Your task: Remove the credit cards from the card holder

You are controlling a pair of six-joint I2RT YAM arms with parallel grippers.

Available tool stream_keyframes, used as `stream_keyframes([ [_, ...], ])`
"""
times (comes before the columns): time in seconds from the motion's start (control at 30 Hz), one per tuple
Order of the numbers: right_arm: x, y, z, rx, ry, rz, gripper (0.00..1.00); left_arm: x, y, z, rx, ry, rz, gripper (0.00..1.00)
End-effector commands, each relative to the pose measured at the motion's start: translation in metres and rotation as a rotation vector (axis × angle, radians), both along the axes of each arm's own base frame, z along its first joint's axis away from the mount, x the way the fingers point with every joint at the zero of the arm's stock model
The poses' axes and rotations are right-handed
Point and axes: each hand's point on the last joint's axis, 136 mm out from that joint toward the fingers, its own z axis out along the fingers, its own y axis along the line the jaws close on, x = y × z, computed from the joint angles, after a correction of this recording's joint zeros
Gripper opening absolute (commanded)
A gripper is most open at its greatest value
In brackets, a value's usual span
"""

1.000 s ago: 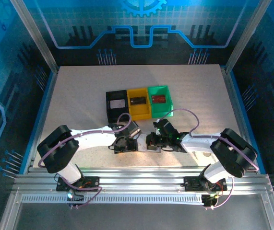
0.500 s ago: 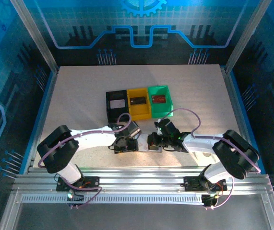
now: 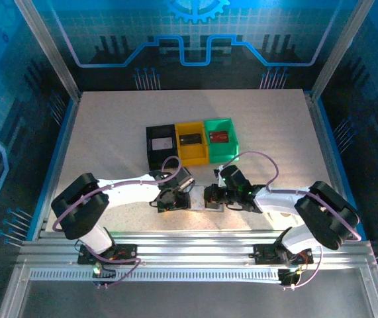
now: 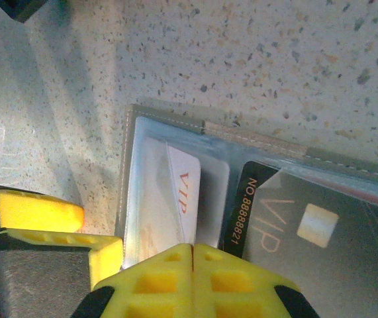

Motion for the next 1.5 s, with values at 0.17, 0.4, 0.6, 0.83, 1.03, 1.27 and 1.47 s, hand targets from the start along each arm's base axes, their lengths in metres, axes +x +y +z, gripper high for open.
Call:
stream_keyframes([
  [0.17,0.003,0.001,0.016,0.044,-0.045,0.012,0.00,-0.024,-0.011,-0.034,-0.054,0.109,-0.018,0.72],
  [0.4,0.000,-0.006,0.015,0.020,-0.041,0.010,0.00,-0.025,-0.012,-0.037,-0.063,0.118,-0.012,0.72],
  [0.6,-0.002,-0.011,0.010,0.002,-0.026,0.012,0.00,-0.026,-0.014,-0.038,-0.073,0.121,-0.005,0.72],
  [0.83,-0.004,-0.018,0.008,0.002,-0.027,0.002,0.00,-0.027,-0.013,-0.039,-0.074,0.127,0.000,0.72],
  [1.03,-0.006,-0.022,0.006,0.000,-0.025,0.001,0.00,-0.027,-0.015,-0.037,-0.085,0.126,0.001,0.72],
  [1.27,-0.004,-0.013,0.008,0.004,-0.005,0.030,0.00,-0.025,-0.019,-0.027,-0.111,0.117,0.008,0.73],
  [1.47,-0.004,0.002,-0.002,-0.001,0.054,0.076,0.00,-0.020,-0.021,-0.008,-0.132,0.084,0.018,0.74],
])
